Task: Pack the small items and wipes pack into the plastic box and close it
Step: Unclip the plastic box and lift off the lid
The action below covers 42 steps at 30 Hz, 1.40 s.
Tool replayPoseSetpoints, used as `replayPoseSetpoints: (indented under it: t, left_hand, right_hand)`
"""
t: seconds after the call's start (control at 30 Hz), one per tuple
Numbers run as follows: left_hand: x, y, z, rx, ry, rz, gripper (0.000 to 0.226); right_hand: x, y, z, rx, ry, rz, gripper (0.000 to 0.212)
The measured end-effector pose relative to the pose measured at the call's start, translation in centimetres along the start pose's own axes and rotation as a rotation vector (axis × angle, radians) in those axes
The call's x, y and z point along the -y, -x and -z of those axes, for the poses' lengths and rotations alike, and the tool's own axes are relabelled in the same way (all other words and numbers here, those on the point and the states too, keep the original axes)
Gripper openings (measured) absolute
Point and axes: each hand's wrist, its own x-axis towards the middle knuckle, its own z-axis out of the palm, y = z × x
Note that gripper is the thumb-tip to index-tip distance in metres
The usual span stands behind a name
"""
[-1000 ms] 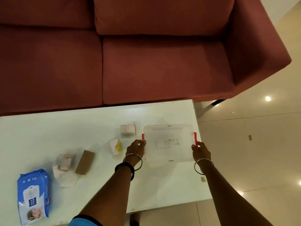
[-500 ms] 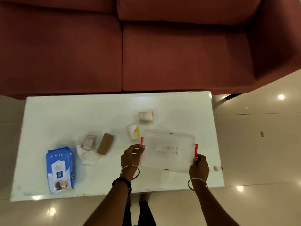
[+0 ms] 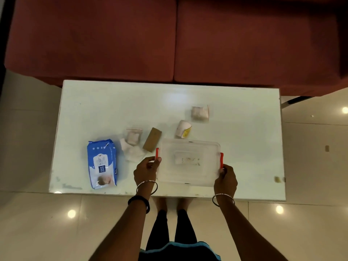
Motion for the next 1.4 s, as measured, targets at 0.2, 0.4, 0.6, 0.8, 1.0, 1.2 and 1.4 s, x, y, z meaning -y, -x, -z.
replayPoseSetpoints:
  t: [0.2,0.4,0.6,0.8,1.0,1.2,1.4]
  left_hand:
    - [2.0,-1.6,0.3,-0.024,-0.081,-0.109,0.031]
    - [3.2,-2.1,-0.3,-0.116,-0.101,-0.246,0.028]
    - [4.4,-4.0,-0.7,-0.038,0.047,-0.047,0.023]
    - [6.3,-6.0,-1.8,0.062,0.152,0.071,0.021]
    - [7.3,-6.8,-2.4,0.102,0.135,0.05,0.016]
    - [7.6,-7.0,-2.3,0.148,0.234,0.05,0.013]
    - [7.5,-7.1,-2.1,0.208,0.313,0.095,0.016]
  right_hand:
    - [0.1,0.0,-2.4,-0.045,-0.002,-0.001,0.023]
    - [-0.2,0.3,-3.4,-0.121,-0.029,0.01,0.024]
    - [-0.4,0.4,-4.2,-0.172,0.009,0.074,0.027]
    - [-1.4,-0.7,-4.5,-0.18,0.086,0.148,0.019]
    - [-2.4,-3.6,-4.3,-0.032,-0.106,-0.087,0.022]
    - [-2.4,-5.2,-3.0,0.418,-0.612,-0.416,0.036]
    - [-2.9,-5.8,-2.3,0.345,-0.504,-0.595,0.019]
